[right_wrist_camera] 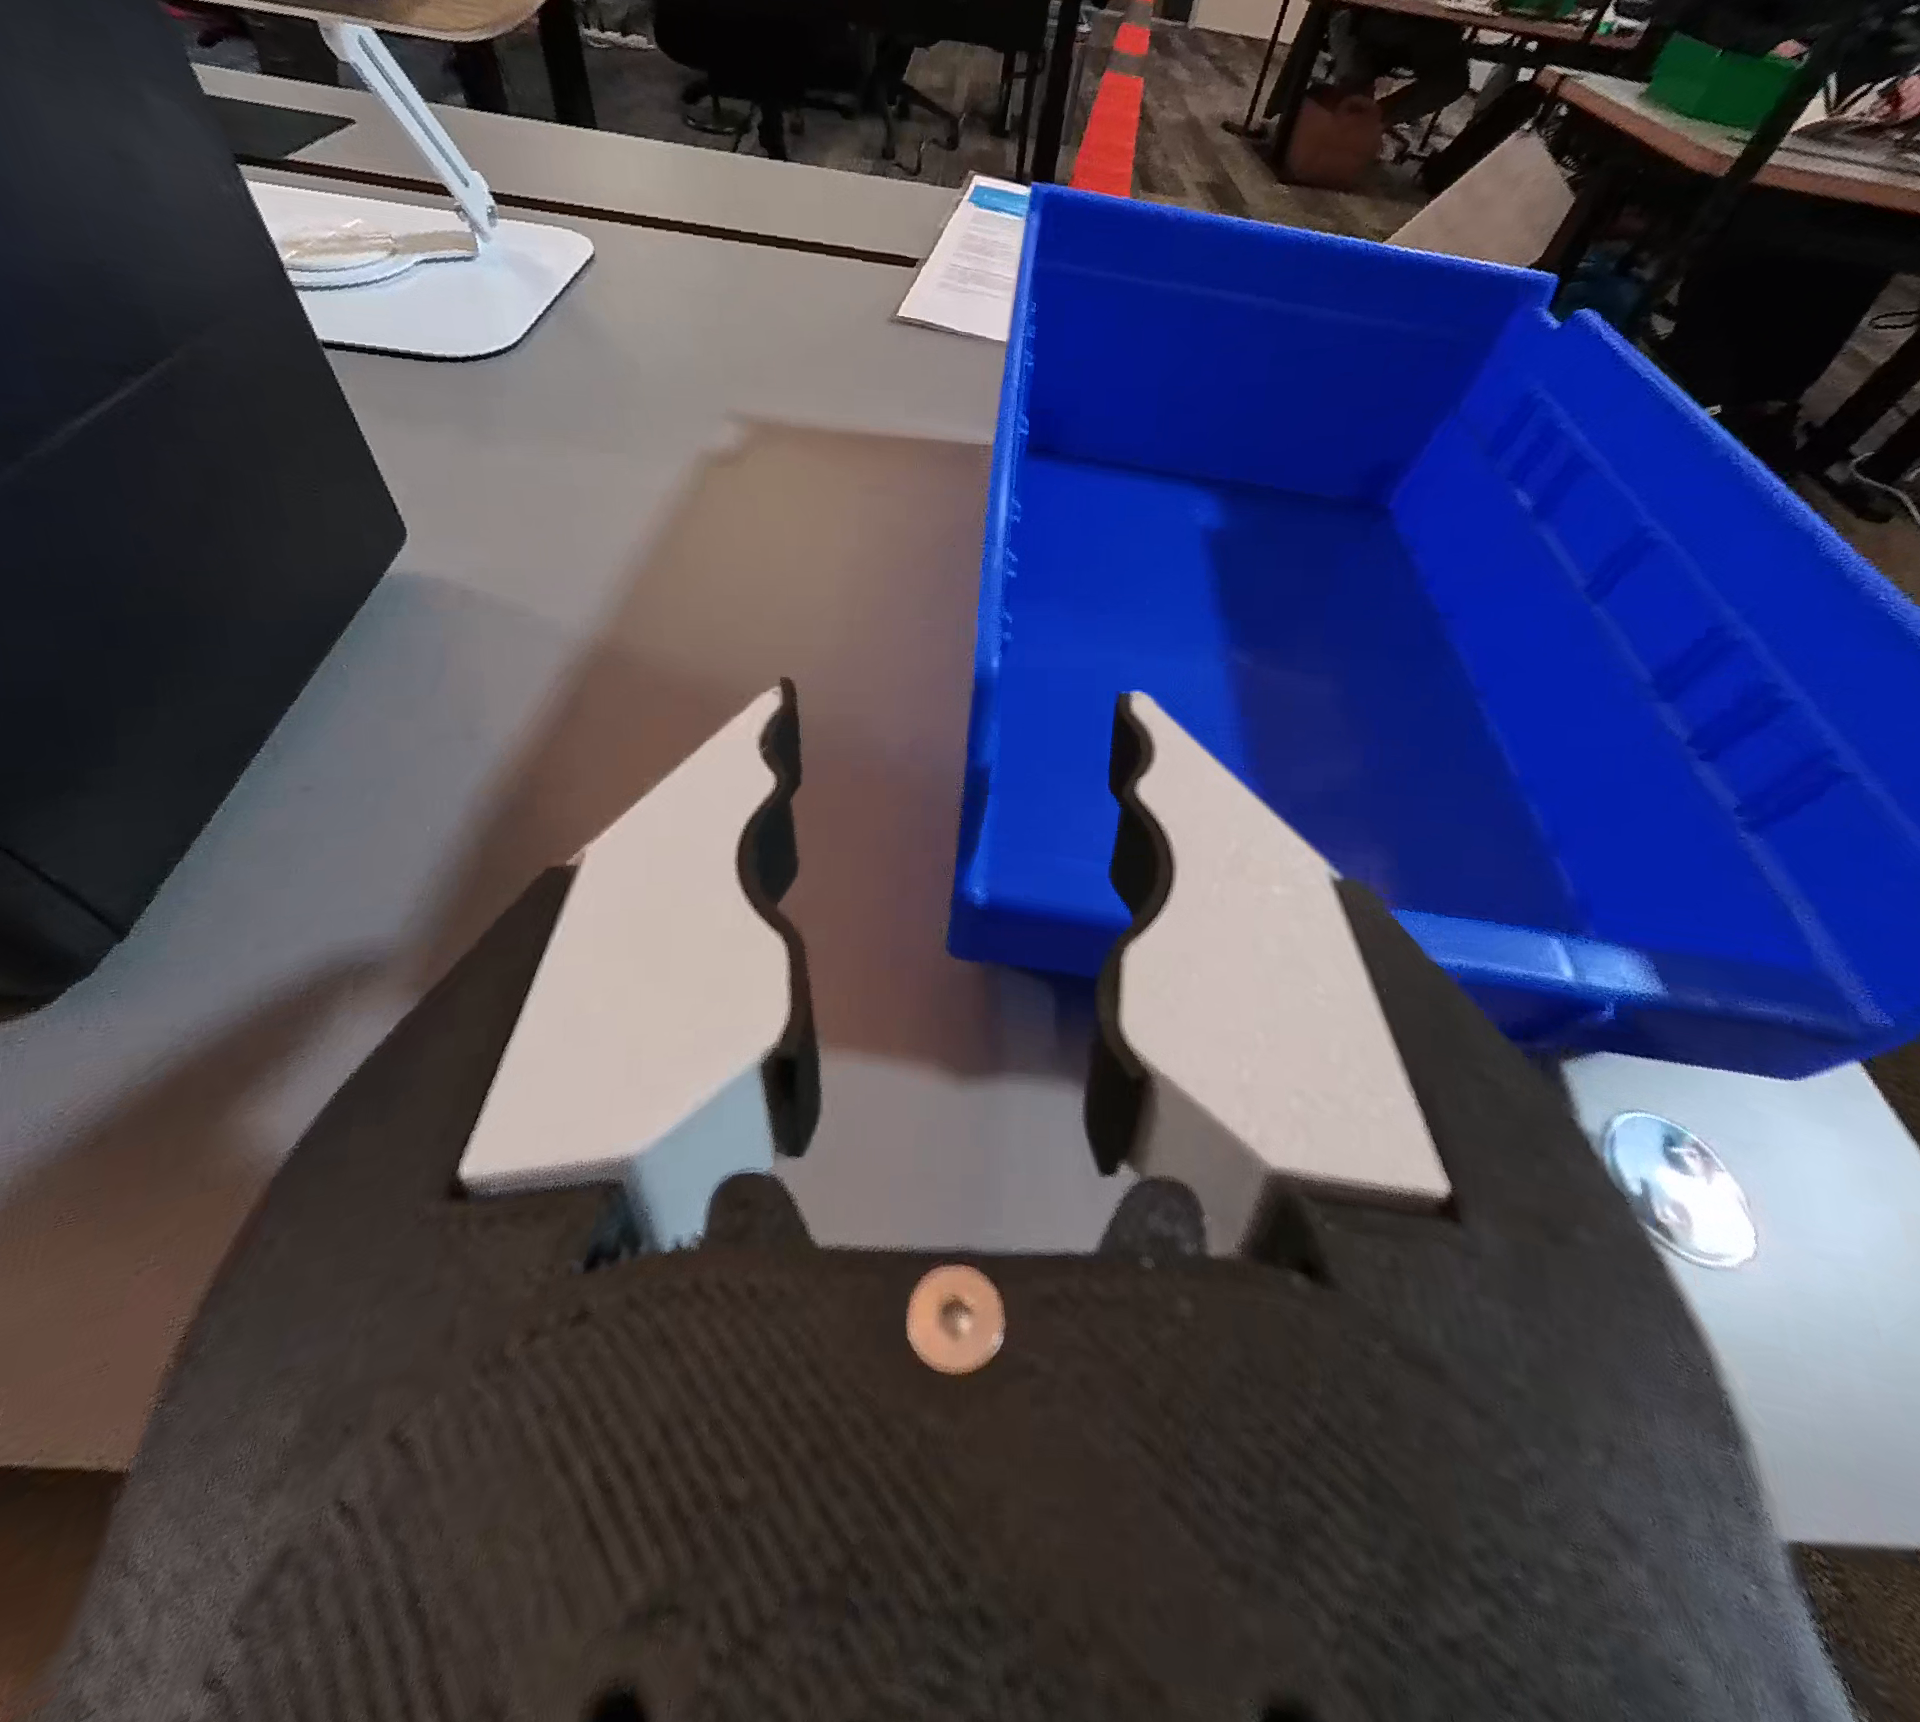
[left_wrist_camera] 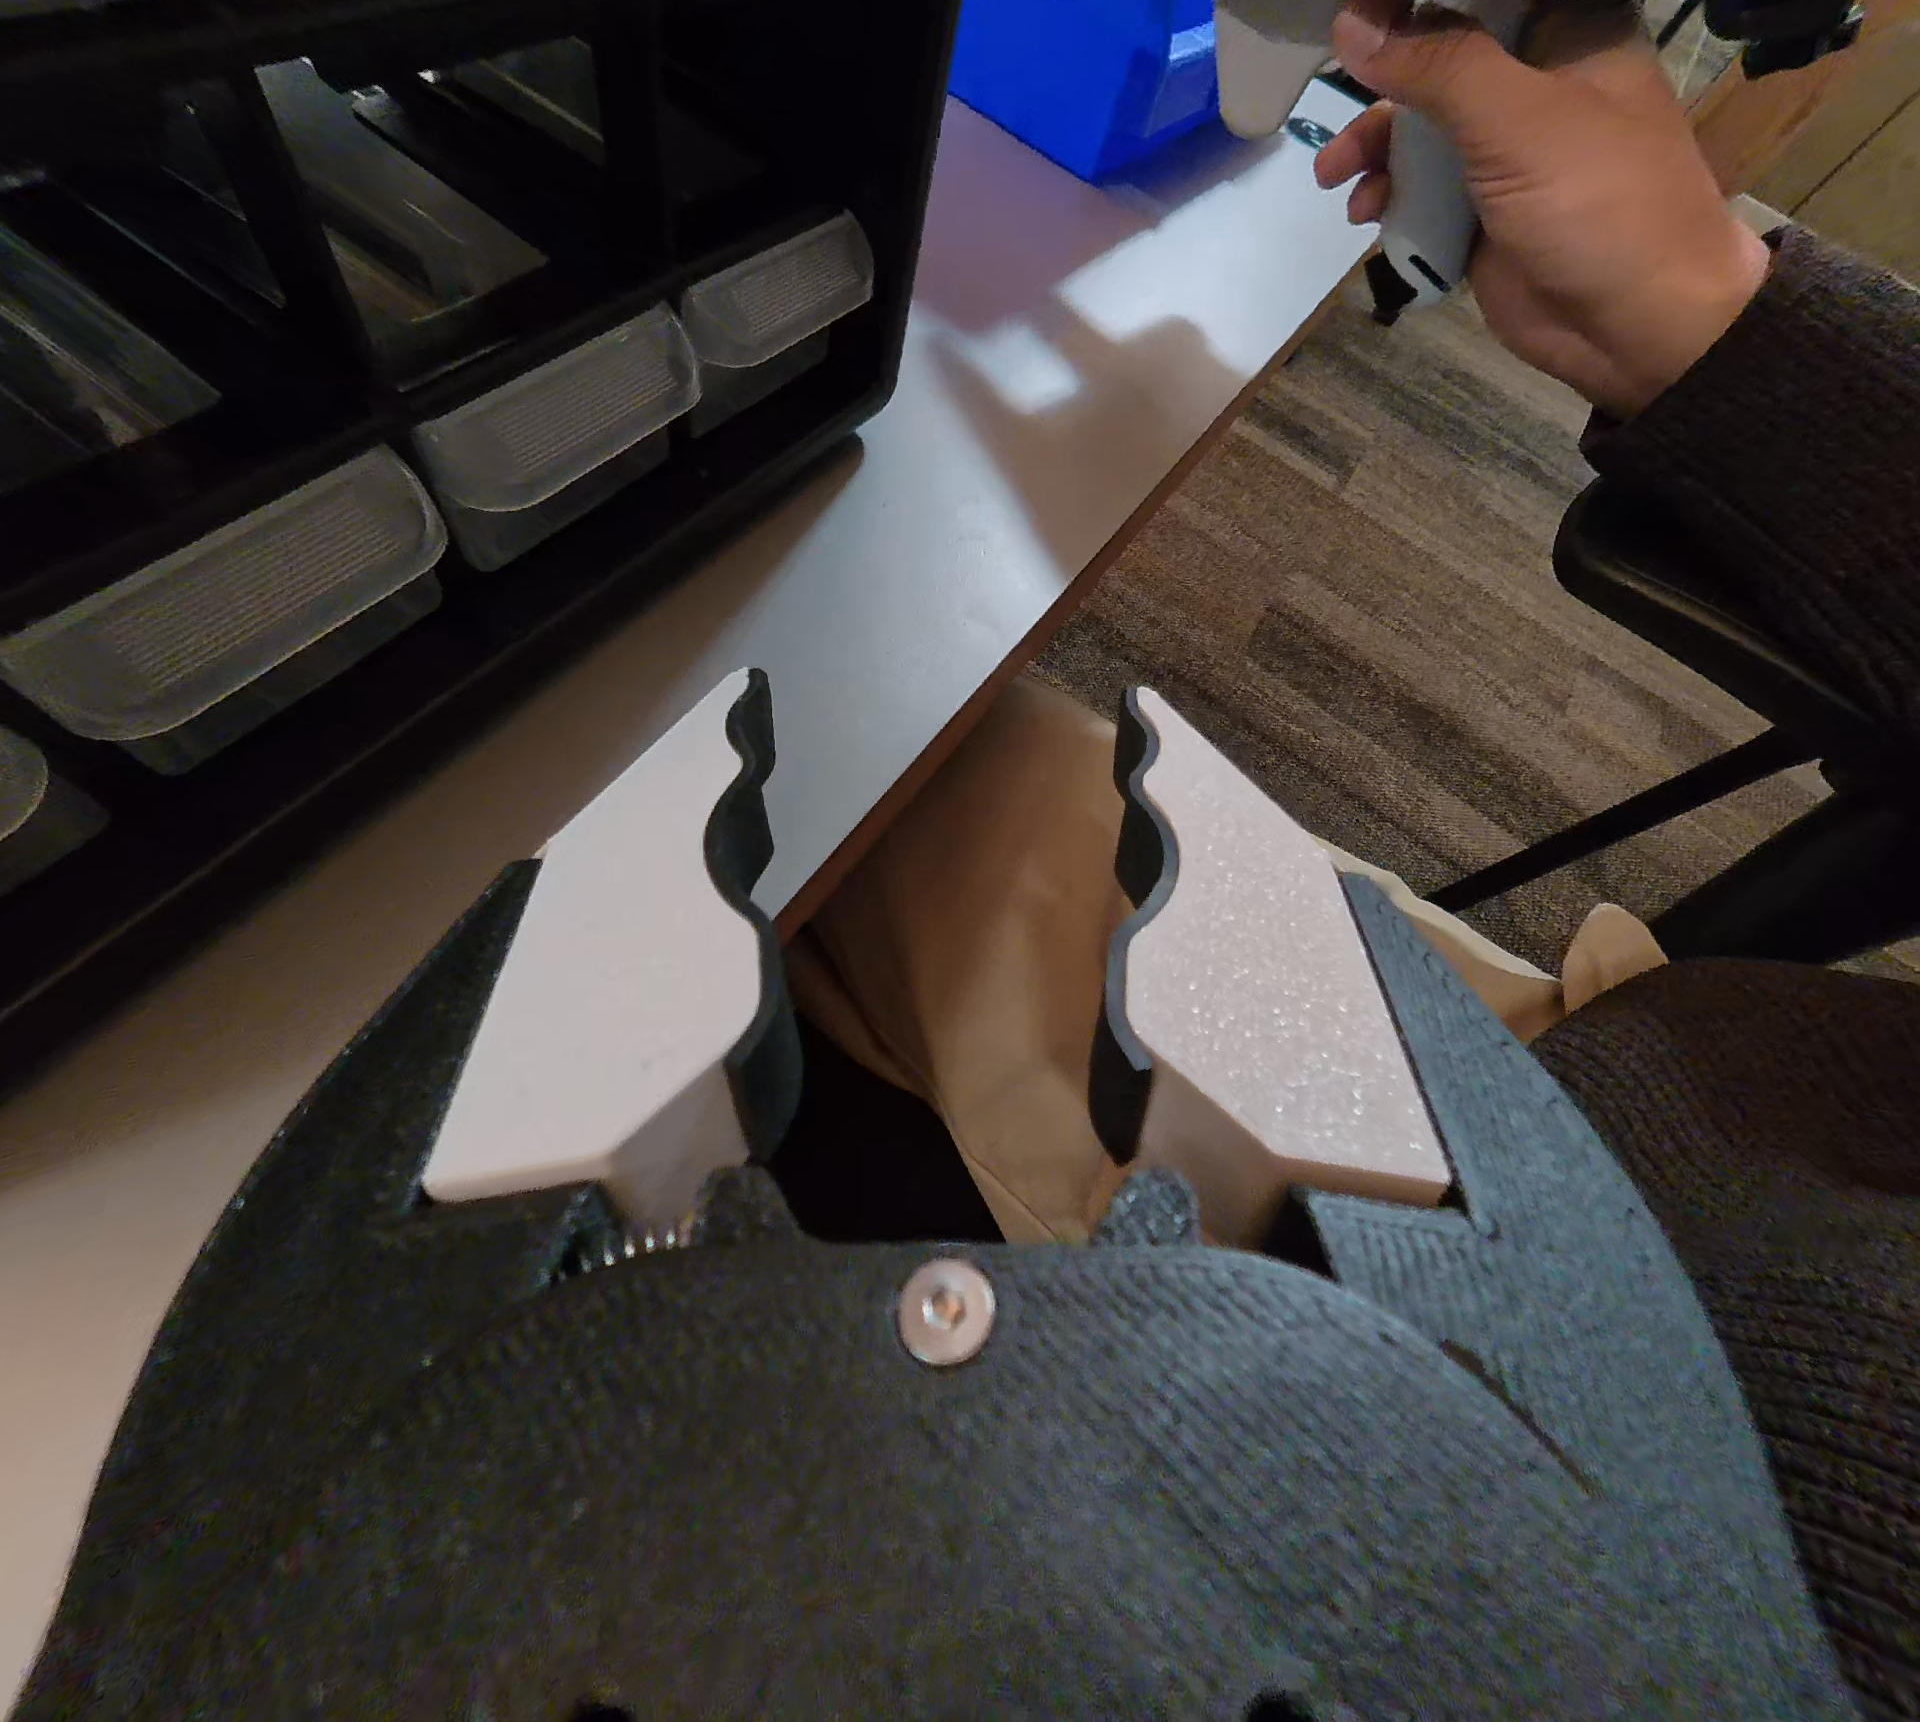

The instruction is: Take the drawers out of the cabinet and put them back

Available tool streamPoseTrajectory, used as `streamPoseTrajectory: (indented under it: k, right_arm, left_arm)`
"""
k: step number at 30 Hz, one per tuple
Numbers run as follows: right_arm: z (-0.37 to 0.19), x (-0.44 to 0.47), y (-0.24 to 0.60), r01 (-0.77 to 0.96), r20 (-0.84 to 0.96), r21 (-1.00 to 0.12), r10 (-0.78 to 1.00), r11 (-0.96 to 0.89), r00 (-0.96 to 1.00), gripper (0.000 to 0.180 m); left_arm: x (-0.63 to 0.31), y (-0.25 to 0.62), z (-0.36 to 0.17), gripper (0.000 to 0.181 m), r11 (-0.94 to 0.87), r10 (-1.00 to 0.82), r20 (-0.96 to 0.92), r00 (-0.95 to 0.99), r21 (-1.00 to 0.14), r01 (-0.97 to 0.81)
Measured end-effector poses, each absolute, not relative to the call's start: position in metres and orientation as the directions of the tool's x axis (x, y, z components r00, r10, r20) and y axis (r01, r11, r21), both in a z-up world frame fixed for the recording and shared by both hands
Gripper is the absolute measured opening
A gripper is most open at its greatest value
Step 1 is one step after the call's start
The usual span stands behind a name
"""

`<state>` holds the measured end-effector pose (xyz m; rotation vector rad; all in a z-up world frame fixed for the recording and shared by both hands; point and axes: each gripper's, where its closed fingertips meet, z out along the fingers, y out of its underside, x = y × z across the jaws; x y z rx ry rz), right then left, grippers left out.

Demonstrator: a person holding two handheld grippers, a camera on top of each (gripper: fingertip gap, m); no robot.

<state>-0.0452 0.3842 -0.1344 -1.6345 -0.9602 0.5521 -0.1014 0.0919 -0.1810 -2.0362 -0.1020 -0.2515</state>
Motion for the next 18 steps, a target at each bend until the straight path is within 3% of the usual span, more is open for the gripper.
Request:
streamPoseTrajectory:
  k: [1,9,13,18]
  right_arm:
    - [-0.136,-0.048,0.383,0.31,0.128,-0.949,0.823,-0.062,0.554,0.053]
    - [-0.144,-0.055,0.381,0.367,0.181,-0.93,0.84,-0.023,0.511,0.024]
    - [-0.143,-0.056,0.375,0.33,0.094,-0.941,0.879,-0.075,0.468,0.008]
    - [-0.143,-0.058,0.363,0.353,0.097,-0.934,0.914,-0.053,0.395,0.01]
  left_arm:
    - [-0.102,0.092,-0.179,0.063,-0.452,-0.034,0.221,0.975,-0.873,0.182]
    - [-0.103,0.093,-0.18,0.063,-0.453,-0.033,0.237,0.971,-0.87,0.197]
    - [-0.102,0.093,-0.181,0.063,-0.456,-0.033,0.231,0.972,-0.869,0.191]
    - [-0.103,0.093,-0.181,0.063,-0.457,-0.032,0.233,0.972,-0.868,0.193]
